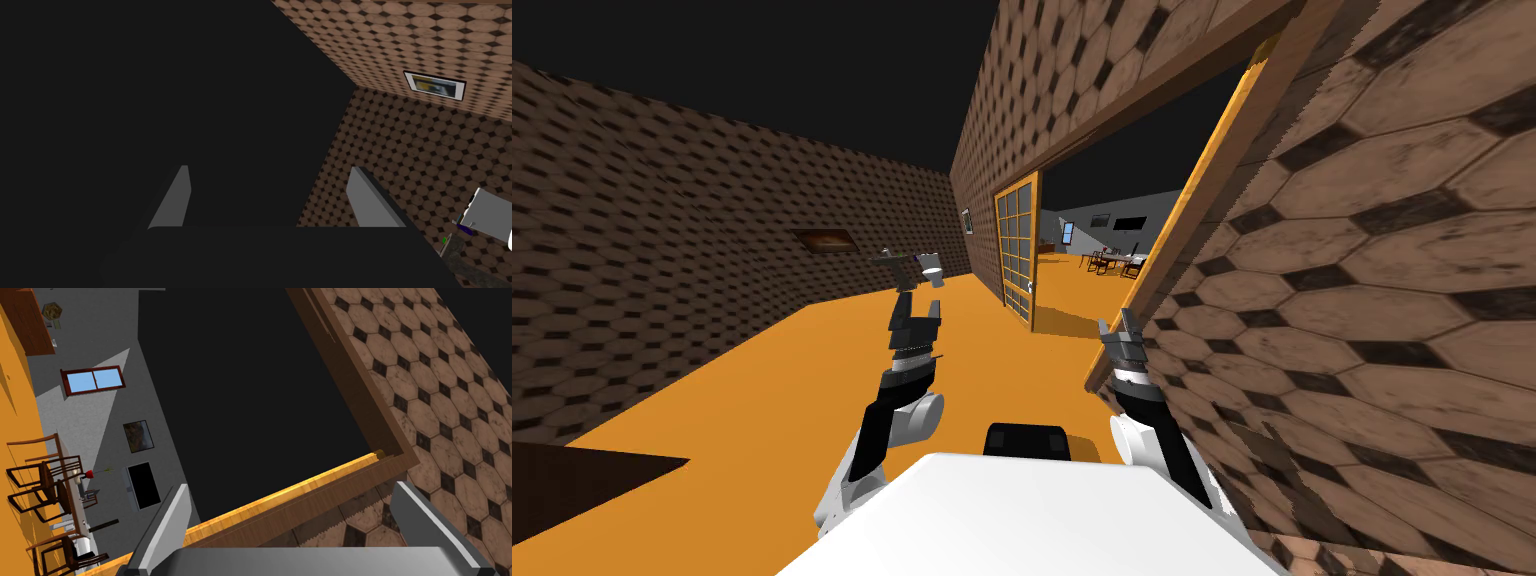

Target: Push the door open

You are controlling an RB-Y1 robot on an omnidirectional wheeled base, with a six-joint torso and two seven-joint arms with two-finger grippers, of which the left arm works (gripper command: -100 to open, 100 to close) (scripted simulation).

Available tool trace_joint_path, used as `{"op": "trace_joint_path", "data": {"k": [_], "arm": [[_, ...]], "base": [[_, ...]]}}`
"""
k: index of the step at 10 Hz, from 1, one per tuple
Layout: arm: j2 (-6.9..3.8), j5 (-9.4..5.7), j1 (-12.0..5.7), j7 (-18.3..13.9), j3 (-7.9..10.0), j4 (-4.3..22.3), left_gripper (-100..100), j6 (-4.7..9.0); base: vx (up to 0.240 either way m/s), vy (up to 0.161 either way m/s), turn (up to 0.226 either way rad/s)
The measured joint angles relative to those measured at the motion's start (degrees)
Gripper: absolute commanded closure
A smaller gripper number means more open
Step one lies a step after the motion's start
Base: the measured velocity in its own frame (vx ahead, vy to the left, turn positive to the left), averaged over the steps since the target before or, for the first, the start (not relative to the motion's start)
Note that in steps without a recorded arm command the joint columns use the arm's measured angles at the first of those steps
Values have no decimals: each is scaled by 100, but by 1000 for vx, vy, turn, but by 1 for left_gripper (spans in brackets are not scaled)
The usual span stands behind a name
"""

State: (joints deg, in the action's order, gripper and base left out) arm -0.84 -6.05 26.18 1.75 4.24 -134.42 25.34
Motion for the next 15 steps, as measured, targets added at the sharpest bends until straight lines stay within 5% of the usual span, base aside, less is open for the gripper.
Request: {"op": "trace_joint_path", "data": {"k": [15], "arm": [[-355,435,-52,1511,-427,1351,-100,454]], "base": [[158,30,-65]]}}
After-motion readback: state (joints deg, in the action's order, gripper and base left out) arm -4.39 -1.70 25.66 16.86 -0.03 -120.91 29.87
